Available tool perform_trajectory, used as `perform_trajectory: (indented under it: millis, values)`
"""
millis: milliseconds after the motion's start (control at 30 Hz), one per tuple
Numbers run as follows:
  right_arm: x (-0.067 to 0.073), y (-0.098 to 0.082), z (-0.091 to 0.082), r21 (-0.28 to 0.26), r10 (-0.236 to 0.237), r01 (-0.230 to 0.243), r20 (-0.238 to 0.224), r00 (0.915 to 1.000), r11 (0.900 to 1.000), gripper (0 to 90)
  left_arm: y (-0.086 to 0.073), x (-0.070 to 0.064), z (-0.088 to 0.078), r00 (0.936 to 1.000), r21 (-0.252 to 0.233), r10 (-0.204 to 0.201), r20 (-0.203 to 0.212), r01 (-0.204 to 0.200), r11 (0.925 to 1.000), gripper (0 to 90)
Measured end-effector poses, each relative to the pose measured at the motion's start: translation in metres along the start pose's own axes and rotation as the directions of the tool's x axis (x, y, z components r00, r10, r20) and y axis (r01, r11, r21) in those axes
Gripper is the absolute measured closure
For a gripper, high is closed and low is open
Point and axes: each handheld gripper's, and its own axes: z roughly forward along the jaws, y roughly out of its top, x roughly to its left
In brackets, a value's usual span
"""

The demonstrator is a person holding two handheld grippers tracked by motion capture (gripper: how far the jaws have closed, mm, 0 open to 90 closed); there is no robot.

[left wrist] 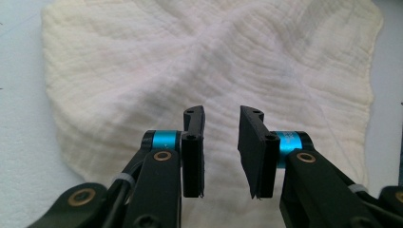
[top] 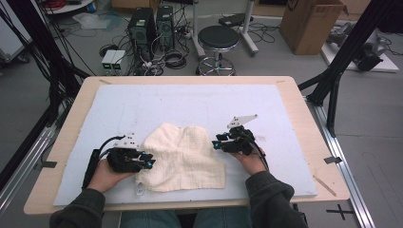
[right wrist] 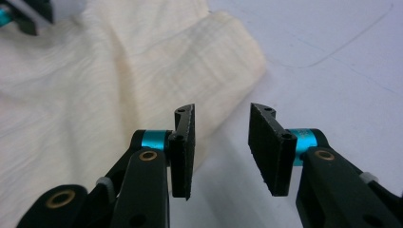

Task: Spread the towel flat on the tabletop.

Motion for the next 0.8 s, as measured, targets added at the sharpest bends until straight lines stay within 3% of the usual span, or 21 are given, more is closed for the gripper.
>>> perform_trajectory:
  millis: [67,167,267,367,400,467,667,800]
  values:
    - [-0.007,0.0,0.006,0.002,0.041,-0.041,-0.012,0.9991,0.999,61.6,-0.001,0.0,0.002,1.0,0.011,0.005,0.005,-0.005,0.9999,71.4]
    - [-0.01,0.0,0.015,0.009,0.088,-0.088,-0.069,0.9937,0.996,57.6,-0.001,0.0,0.004,0.9998,0.025,0.016,0.009,-0.016,0.9996,71.2]
    - [-0.006,0.003,0.023,0.036,0.094,-0.092,-0.069,0.9932,0.995,57.9,-0.002,-0.001,0.005,0.9998,0.028,0.019,0.009,-0.019,0.9994,71.1]
    - [-0.004,0.004,0.029,0.071,0.078,-0.074,-0.046,0.9959,0.995,73.1,-0.003,-0.003,0.006,0.9997,0.02,0.023,-0.002,-0.023,0.9995,71.2]
    - [-0.003,0.005,0.031,0.084,0.072,-0.066,-0.059,0.9957,0.994,79.4,-0.006,-0.004,0.006,1.0,-0.01,0.006,0.0,-0.006,0.9999,71.2]
    - [-0.002,0.005,0.031,0.091,0.054,-0.048,-0.059,0.9968,0.995,86.1,-0.009,-0.002,0.007,0.9998,-0.022,-0.019,0.002,0.019,0.9996,71.6]
    - [0.001,0.009,0.017,0.097,0.009,-0.006,-0.029,0.9995,0.995,87.2,-0.01,-0.001,0.002,0.9991,-0.059,-0.04,-0.014,0.039,0.9975,71.1]
    - [0.001,0.016,-0.002,0.118,-0.041,0.036,0.037,0.9985,0.992,87.2,-0.009,-0.003,0.004,0.9993,-0.062,-0.033,-0.015,0.032,0.9976,70.4]
